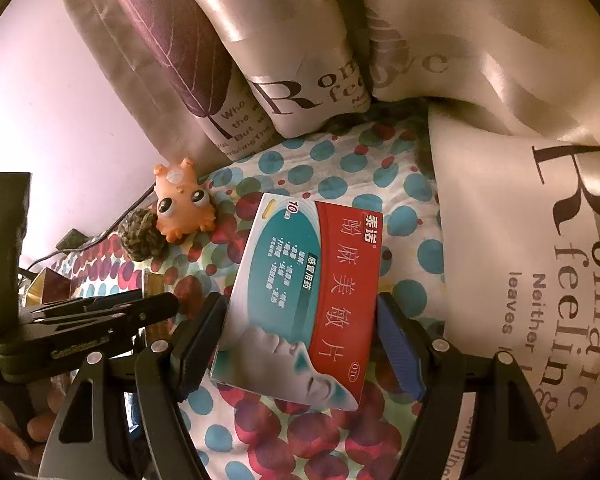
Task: Organize objects
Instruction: 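Grasp the red-and-teal box with the right gripper while the left gripper grasps the blister pack, then place the blister pack in the tray with the left gripper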
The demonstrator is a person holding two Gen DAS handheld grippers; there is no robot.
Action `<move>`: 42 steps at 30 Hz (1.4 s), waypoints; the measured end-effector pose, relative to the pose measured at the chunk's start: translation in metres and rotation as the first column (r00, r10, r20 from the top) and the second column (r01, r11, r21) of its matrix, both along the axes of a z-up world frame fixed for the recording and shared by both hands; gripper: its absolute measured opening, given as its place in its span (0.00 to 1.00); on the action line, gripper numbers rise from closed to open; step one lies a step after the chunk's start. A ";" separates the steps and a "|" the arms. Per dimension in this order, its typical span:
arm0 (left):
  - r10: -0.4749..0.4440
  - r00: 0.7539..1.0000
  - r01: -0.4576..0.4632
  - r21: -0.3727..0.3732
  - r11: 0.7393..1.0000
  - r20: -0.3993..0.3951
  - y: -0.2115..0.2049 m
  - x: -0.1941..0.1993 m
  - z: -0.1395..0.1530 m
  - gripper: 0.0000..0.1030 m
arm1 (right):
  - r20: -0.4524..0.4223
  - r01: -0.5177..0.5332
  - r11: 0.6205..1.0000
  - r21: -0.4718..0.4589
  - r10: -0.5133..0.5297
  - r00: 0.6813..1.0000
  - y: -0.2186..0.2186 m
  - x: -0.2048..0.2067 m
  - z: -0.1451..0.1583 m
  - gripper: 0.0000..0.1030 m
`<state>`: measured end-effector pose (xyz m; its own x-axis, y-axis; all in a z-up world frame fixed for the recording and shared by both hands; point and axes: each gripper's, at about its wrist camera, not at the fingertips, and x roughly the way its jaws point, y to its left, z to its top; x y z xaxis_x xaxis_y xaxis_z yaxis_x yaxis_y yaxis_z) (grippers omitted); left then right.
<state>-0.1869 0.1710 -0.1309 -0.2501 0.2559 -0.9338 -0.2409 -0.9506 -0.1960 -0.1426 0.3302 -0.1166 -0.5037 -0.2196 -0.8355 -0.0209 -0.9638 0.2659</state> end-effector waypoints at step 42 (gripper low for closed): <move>0.456 0.886 -0.459 -0.021 0.888 -0.087 -0.282 0.163 0.062 0.40 | -0.094 -0.294 0.956 0.007 0.294 0.951 -0.148 0.031 0.050 0.71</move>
<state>-0.0244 -0.1114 -0.0694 -0.4019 0.0587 -0.9138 0.2096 -0.9655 -0.1542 -0.1114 0.1821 -0.0662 -0.4910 -0.3751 -0.7863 0.2880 -0.9217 0.2598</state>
